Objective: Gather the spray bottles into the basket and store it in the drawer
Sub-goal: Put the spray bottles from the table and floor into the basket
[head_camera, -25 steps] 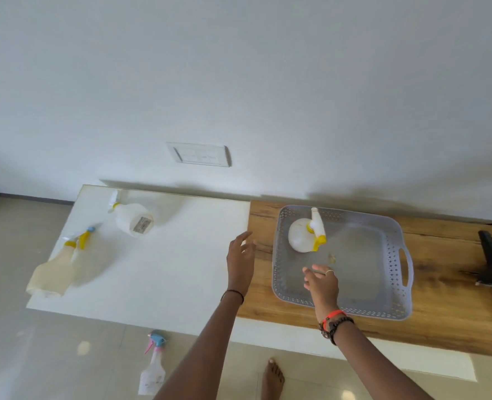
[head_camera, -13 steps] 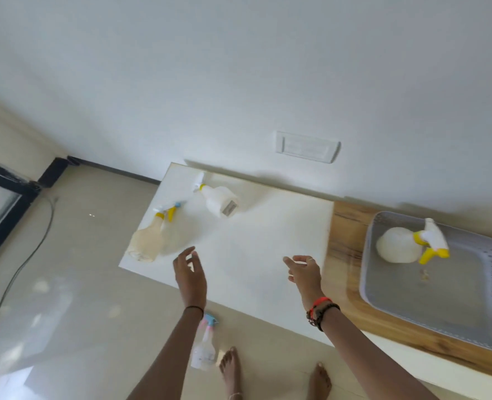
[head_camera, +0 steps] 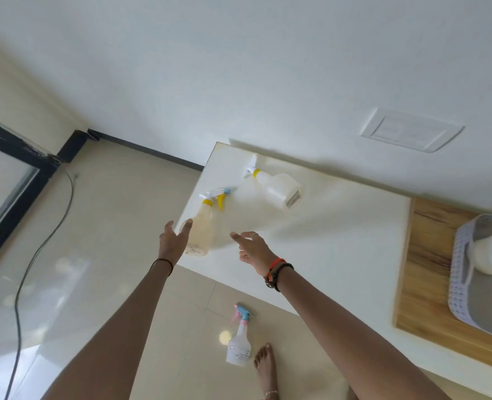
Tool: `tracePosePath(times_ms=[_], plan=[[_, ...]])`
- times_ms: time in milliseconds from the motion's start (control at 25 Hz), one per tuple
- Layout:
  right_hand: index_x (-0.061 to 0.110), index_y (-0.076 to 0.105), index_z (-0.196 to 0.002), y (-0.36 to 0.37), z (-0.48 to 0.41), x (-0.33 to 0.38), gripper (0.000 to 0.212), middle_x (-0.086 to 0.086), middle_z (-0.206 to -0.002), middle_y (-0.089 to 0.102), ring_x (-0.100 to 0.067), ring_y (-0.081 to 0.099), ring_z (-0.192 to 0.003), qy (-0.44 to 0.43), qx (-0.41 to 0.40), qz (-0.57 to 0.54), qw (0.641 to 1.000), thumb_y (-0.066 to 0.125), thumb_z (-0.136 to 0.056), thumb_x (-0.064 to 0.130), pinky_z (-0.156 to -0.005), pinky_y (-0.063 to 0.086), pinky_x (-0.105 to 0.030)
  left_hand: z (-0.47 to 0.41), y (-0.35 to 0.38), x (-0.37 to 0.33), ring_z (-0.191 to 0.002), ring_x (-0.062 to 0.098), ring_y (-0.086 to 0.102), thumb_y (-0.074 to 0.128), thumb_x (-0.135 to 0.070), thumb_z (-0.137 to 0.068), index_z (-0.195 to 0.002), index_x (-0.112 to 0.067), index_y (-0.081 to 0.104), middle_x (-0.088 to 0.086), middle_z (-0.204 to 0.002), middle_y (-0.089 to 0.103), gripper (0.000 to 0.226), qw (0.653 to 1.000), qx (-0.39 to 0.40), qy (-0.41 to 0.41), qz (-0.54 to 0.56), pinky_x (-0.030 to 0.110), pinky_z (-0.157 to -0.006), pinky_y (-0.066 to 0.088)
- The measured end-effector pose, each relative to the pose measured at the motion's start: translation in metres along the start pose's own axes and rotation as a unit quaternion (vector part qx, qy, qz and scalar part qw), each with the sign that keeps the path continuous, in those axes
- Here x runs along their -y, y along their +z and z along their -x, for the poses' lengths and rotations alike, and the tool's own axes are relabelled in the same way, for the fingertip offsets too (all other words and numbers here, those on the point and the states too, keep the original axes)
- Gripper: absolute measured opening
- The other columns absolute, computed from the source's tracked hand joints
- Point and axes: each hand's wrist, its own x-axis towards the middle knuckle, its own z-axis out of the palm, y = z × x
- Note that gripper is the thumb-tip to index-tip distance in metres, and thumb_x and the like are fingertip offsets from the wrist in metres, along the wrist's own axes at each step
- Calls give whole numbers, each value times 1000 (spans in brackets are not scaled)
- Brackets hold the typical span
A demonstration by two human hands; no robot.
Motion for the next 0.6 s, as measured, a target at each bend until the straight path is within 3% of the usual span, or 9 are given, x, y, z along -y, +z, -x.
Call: tracePosePath(times_ms=[80, 200, 320, 400, 520, 600], plan=[[11, 37, -141, 15, -11, 3, 62, -10, -124, 45, -23, 50, -110, 7, 24, 6, 1000, 60, -89, 36, -97, 45, -29, -11, 0, 4, -137, 33, 40, 52, -55, -89, -148, -10, 28, 18, -149, 40, 78, 999, 45, -17, -12, 42, -113, 32], [16, 30, -147, 30, -22, 6, 66, -9, -148, 36, -28, 43, -133, 15, 65, 19, 998, 57, -91, 39, -109, 40, -32, -17, 2, 3, -125, 31, 51, 62, -59, -80, -138, -8, 45, 14, -135, 55, 79, 995, 96, -10, -20, 43, -107, 43], [15, 32, -146, 36, -24, 9, 61, -10, -141, 42, -23, 47, -124, 14, 78, 7, 997, 54, -93, 35, -103, 41, -30, -8, 8, -2, -115, 31, 62, 67, -60, -62, -119, -4, 61, 17, -120, 66, 81, 990, 139, 0, -3, 47, -102, 49], [14, 37, -143, 29, -21, 8, 54, -8, -125, 48, -20, 49, -110, 9, 66, -11, 998, 53, -95, 31, -98, 43, -30, 0, 12, -5, -110, 32, 65, 67, -58, -62, -109, 0, 67, 20, -113, 70, 75, 989, 151, 6, 8, 48, -101, 50], [16, 43, -137, 1, -7, 5, 48, -3, -109, 55, -24, 54, -102, -3, 52, -7, 999, 55, -93, 32, -96, 46, -36, 17, 20, -12, -110, 30, 65, 73, -48, -74, -114, -2, 66, 17, -113, 70, 61, 985, 168, 33, 31, 43, -101, 51], [17, 43, -137, -24, 8, 5, 52, -4, -110, 57, -24, 55, -105, -15, 44, -19, 999, 59, -91, 34, -96, 47, -38, 36, 27, -22, -110, 29, 65, 71, -42, -81, -121, -5, 62, 14, -115, 70, 55, 980, 187, 62, 40, 40, -100, 52]])
